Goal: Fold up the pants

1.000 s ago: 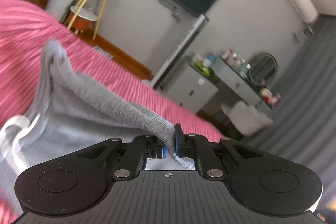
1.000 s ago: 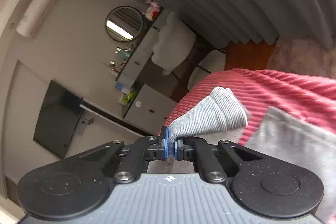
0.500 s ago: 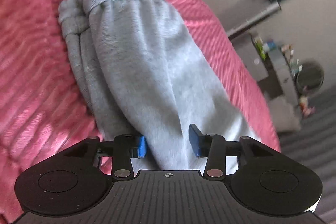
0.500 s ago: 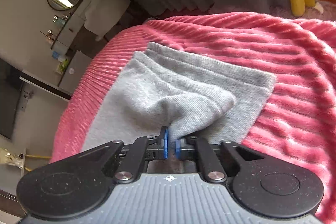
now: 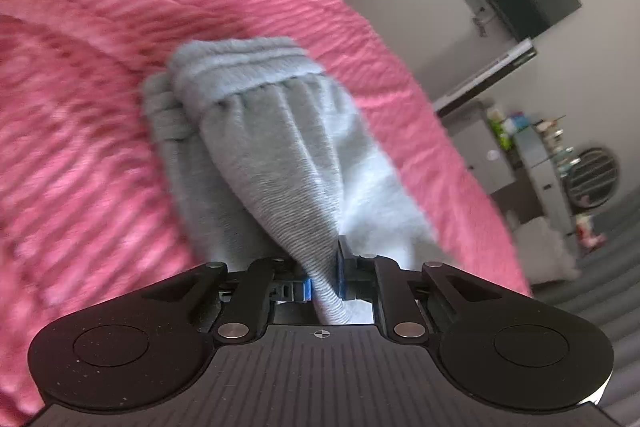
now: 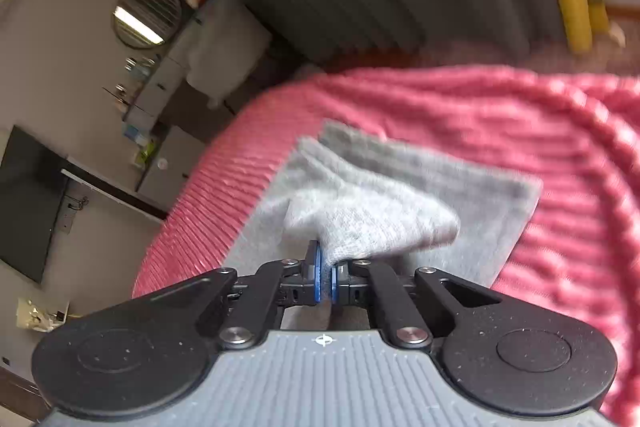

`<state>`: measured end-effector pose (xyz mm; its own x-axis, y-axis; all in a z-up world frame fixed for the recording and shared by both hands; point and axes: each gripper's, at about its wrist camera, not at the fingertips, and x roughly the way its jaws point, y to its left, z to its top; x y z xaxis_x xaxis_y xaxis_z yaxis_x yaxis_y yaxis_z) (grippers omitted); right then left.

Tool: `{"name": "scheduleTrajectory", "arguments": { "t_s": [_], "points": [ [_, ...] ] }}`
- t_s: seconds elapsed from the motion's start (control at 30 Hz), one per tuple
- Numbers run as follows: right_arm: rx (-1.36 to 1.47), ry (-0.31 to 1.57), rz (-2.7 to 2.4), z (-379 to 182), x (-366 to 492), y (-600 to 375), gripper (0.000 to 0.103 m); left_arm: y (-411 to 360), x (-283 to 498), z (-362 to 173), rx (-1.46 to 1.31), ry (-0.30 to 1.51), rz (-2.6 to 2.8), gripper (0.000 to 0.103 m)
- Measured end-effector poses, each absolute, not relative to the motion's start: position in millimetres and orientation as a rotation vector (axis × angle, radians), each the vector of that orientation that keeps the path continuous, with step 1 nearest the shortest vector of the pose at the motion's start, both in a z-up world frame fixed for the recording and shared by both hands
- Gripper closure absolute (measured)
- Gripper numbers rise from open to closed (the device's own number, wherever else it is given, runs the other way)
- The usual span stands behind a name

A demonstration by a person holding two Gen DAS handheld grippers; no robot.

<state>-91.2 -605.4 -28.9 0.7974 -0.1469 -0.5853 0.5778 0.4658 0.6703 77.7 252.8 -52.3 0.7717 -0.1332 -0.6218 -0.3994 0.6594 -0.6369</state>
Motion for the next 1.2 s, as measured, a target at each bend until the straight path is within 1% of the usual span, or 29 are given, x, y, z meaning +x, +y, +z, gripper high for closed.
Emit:
{"name": "scheduleTrajectory", "arguments": {
  "t_s": [0.07, 0.13, 0.17, 0.2, 0.23, 0.27, 0.3, 0.37, 0.4, 0.43, 0.47, 0.5, 0.53, 0.6, 0.63, 0.67, 0.7, 0.73, 0.77, 0.83, 0.87, 0.9, 0.93, 1.0, 1.07, 1.2],
  "points": [
    [0.914, 0.503, -0.502, -28, -97, -601, 0.099, 249, 73, -64, -0.796, 0.731, 0.208, 0.090],
    [0.815, 0.605, -0.553, -43, -93, -600, 0.099, 254, 62, -71, -0.802, 0.730, 0.218, 0.088],
    [0.812, 0.660, -0.566, -52, -91, -601, 0.099, 255, 57, -70, -0.803, 0.722, 0.224, 0.085],
    [0.816, 0.690, -0.580, -59, -88, -602, 0.098, 255, 55, -66, -0.802, 0.718, 0.236, 0.079],
    [0.815, 0.679, -0.596, -57, -90, -601, 0.096, 256, 51, -61, -0.806, 0.701, 0.258, 0.074],
    [0.790, 0.669, -0.647, -51, -91, -599, 0.087, 258, 47, -52, -0.807, 0.673, 0.283, 0.063],
    [0.746, 0.663, -0.691, -44, -92, -597, 0.083, 260, 41, -44, -0.798, 0.645, 0.304, 0.055],
    [0.670, 0.664, -0.743, -30, -92, -592, 0.081, 256, 30, -23, -0.750, 0.577, 0.342, 0.048],
    [0.656, 0.650, -0.732, -23, -95, -589, 0.079, 250, 27, -13, -0.722, 0.543, 0.346, 0.041],
    [0.647, 0.630, -0.711, -16, -94, -585, 0.077, 242, 25, -5, -0.701, 0.514, 0.339, 0.036],
    [0.635, 0.610, -0.687, -10, -94, -579, 0.073, 231, 26, 4, -0.683, 0.489, 0.312, 0.026],
    [0.612, 0.591, -0.653, -3, -89, -568, 0.071, 220, 27, 9, -0.673, 0.478, 0.281, 0.021],
    [0.590, 0.580, -0.620, 0, -83, -559, 0.069, 206, 30, 14, -0.667, 0.471, 0.243, 0.021],
    [0.551, 0.596, -0.519, 2, -64, -536, 0.063, 174, 44, 17, -0.664, 0.488, 0.131, 0.015],
    [0.544, 0.619, -0.476, -1, -55, -527, 0.060, 154, 56, 14, -0.664, 0.523, 0.080, 0.015],
    [0.540, 0.649, -0.436, -5, -46, -519, 0.054, 138, 64, 11, -0.655, 0.560, 0.048, 0.015],
    [0.542, 0.687, -0.386, -14, -36, -509, 0.045, 122, 71, 7, -0.642, 0.598, 0.021, 0.014],
    [0.540, 0.730, -0.362, -23, -28, -504, 0.040, 105, 78, 0, -0.624, 0.636, -0.007, 0.014],
    [0.529, 0.812, -0.368, -30, -18, -503, 0.035, 91, 83, -8, -0.605, 0.663, -0.033, 0.014],
    [0.564, 0.888, -0.379, -38, -13, -512, 0.032, 71, 85, -24, -0.568, 0.711, -0.059, 0.014],
    [0.589, 0.879, -0.362, -38, -15, -518, 0.029, 66, 90, -30, -0.571, 0.775, -0.070, 0.014],
    [0.596, 0.858, -0.350, -37, -19, -521, 0.021, 64, 95, -35, -0.585, 0.817, -0.086, 0.014],
    [0.580, 0.828, -0.364, -34, -25, -526, 0.017, 63, 96, -37, -0.602, 0.842, -0.088, 0.014],
    [0.537, 0.753, -0.443, -28, -39, -539, 0.006, 73, 96, -42, -0.633, 0.833, -0.034, 0.014],
    [0.594, 0.686, -0.503, -25, -58, -566, 0.006, 80, 98, -46, -0.668, 0.822, 0.007, 0.014],
    [0.790, 0.652, -0.559, -30, -90, -616, 0.006, 79, 104, -51, -0.674, 0.844, 0.023, 0.013]
  ]
}}
